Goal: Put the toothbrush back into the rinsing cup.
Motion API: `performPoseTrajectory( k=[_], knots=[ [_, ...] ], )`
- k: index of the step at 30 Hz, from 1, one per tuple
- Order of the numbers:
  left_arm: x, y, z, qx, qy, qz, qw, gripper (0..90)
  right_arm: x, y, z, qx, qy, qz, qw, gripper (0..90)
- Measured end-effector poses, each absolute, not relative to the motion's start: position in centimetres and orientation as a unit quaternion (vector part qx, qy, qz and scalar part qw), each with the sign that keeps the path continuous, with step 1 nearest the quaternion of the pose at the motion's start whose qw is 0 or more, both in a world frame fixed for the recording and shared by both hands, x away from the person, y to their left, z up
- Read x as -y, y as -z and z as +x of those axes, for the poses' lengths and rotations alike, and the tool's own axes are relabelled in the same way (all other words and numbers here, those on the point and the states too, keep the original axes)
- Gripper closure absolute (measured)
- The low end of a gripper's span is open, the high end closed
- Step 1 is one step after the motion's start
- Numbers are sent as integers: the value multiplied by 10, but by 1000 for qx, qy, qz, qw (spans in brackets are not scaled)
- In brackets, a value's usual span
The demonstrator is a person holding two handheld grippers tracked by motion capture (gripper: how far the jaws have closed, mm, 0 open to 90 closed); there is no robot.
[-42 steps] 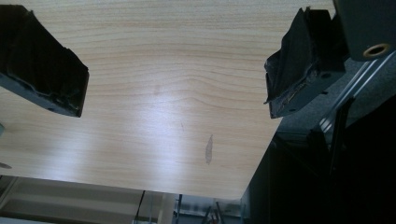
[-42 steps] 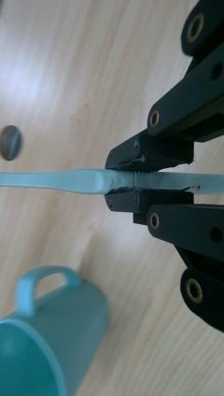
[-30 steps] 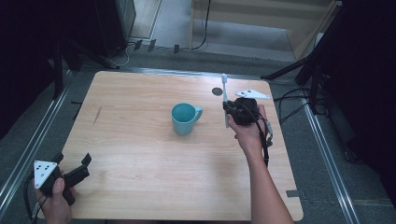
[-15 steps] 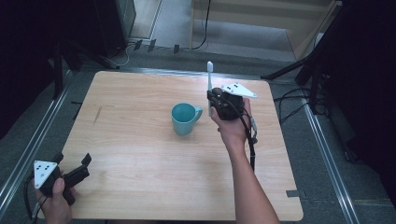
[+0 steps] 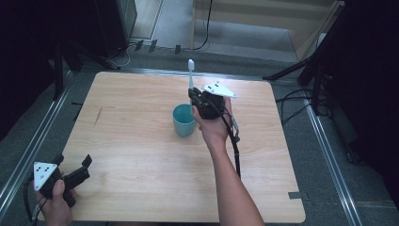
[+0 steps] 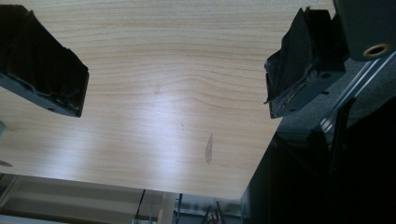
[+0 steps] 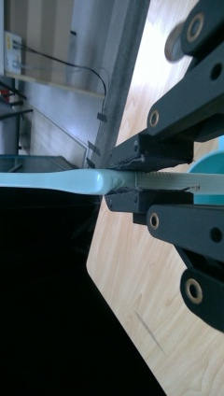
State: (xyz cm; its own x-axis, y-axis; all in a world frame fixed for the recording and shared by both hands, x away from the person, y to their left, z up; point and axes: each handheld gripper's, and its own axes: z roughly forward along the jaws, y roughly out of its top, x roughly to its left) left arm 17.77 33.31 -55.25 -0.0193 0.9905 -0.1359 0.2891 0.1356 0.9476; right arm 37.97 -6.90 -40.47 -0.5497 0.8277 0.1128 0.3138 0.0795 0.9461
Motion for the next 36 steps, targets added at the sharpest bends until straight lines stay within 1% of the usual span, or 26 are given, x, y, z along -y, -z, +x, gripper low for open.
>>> performPoseTrajectory(
  k=[8, 26, 32, 36],
  knots=[
    [-333, 553, 178, -601, -385, 532, 455, 60, 55, 421, 380, -714, -522, 404, 233, 796],
    [-333, 552, 178, -599, -386, 534, 455, 60, 58, 469, 377, -729, -487, 432, 212, 795],
    [-333, 553, 178, -600, -385, 533, 456, 60, 53, 476, 377, -739, -468, 432, 218, 794],
    [-333, 553, 178, -600, -385, 533, 456, 60, 51, 478, 379, -743, -461, 435, 214, 793]
  ],
)
